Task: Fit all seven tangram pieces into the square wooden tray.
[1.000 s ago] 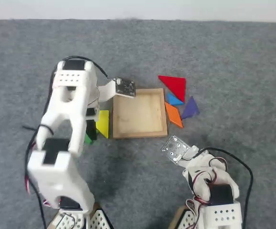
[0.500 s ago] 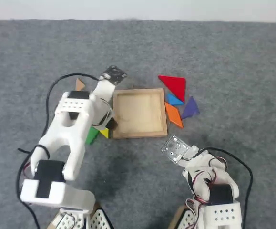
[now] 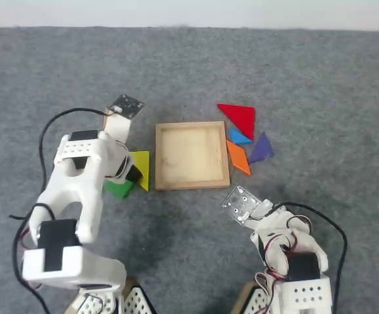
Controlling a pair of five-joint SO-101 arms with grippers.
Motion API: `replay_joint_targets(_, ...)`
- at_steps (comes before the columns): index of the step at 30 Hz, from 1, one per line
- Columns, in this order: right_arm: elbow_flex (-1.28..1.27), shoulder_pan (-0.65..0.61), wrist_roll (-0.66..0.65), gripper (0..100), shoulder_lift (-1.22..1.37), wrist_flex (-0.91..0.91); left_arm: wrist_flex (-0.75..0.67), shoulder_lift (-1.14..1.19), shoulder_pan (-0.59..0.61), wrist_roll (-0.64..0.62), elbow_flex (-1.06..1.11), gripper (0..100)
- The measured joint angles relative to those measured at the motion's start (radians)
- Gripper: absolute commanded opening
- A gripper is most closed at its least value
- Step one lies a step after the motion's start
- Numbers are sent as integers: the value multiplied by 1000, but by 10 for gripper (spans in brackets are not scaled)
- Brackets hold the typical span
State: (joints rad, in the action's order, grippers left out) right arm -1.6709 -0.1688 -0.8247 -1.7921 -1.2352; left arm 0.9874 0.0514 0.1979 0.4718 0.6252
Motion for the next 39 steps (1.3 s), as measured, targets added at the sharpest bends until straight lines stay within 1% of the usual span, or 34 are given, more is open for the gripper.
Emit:
replay_joint_targets(3,0,0,0,6,0,0,0,-6,23,81,20,267)
replay_joint_targets(8,0,0,0,6,0,0,-20,0,92,164,28,267)
replay_joint_targets(14,0,0,0,6,0,0,-34,0,149,370,28,267)
replay_joint_targets(19,0,0,0,6,0,0,-34,0,213,437,-11,267)
replay_joint_targets(23,0,0,0,6,0,0,-34,0,259,440,-81,267)
replay_joint_targets(26,0,0,0,6,0,0,-34,0,264,423,-115,267)
replay_joint_targets(28,0,0,0,6,0,0,-52,0,262,361,-121,267)
replay_joint_targets(30,0,0,0,6,0,0,-54,0,264,258,-132,267)
replay_joint_targets(33,0,0,0,6,0,0,12,-14,247,87,-138,267)
replay_joint_targets(34,0,0,0,6,0,0,48,-26,222,75,-138,268)
replay_joint_targets(37,0,0,0,6,0,0,118,-91,130,94,-133,269)
replay_joint_targets(39,0,0,0,6,0,0,121,-130,66,178,-115,271)
